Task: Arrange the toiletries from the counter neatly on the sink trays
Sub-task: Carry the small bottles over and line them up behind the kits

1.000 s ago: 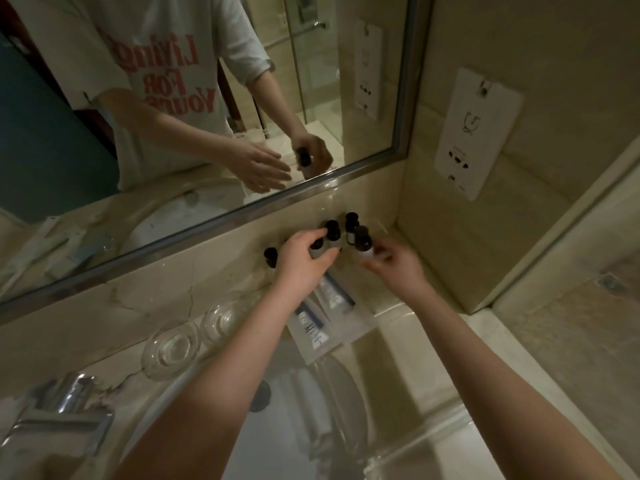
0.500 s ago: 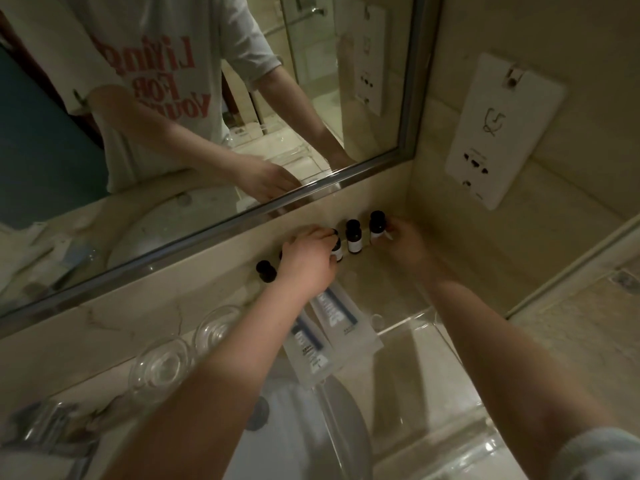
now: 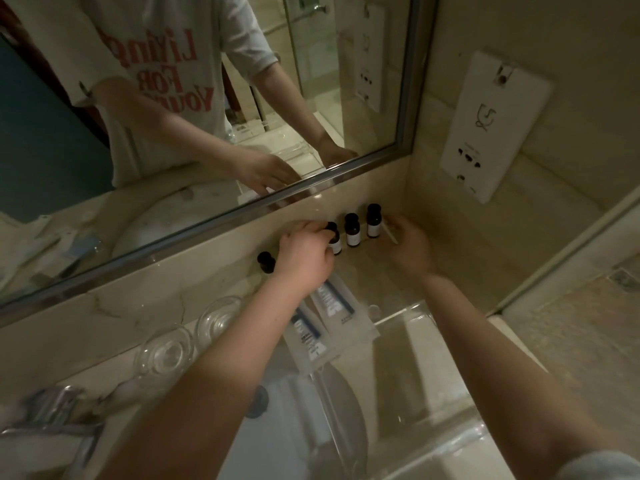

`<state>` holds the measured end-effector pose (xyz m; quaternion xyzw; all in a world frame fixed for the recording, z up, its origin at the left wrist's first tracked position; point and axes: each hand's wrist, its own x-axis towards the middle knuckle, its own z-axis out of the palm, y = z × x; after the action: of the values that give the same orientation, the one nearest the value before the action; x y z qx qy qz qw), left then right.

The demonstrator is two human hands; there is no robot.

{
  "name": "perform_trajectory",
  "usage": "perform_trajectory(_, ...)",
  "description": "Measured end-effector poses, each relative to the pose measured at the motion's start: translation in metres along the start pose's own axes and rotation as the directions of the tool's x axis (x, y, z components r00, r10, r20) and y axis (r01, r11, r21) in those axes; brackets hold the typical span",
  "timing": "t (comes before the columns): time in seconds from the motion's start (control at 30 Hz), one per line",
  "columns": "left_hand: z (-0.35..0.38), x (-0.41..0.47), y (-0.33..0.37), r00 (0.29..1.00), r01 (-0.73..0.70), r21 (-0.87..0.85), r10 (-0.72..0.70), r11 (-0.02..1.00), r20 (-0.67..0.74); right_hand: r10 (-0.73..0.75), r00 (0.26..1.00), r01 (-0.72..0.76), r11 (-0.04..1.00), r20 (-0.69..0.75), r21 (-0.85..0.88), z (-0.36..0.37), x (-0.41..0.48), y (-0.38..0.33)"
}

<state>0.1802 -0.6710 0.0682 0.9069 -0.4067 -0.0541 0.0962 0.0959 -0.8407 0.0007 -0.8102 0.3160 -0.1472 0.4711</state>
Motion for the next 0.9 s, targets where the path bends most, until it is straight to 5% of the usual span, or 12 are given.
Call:
perform_trajectory(0.1,-0.001,-0.020,0.001,0.997,0.034,-0.050,-0.037,0.998,-0.062,0.053,0.999,-0.053,0.996,0.000,-0.069,0.001,-0.019,-0.001)
perform_trajectory(0.37,0.001,-0.093,-0.010,0.992,0.116,-0.136,-0.121,0.984,-0.026,-0.158,0.986,0.166,0.949,0.054,-0.268,0.013,-0.100,-0.022)
perform_trajectory(0.63,-0.006,-0.195,-0.030,0.967,0.243,-0.213,-0.254,0.946,-0.022,-0.267,0.954,0.288,0.944,0.138,-0.162,0.036,-0.195,-0.060)
perform_trajectory(0.9,-0.014,-0.304,-0.081,0.920,0.310,-0.463,-0.384,0.830,-0.073,-0.241,0.920,0.272,0.961,0.309,-0.059,0.093,-0.290,-0.091)
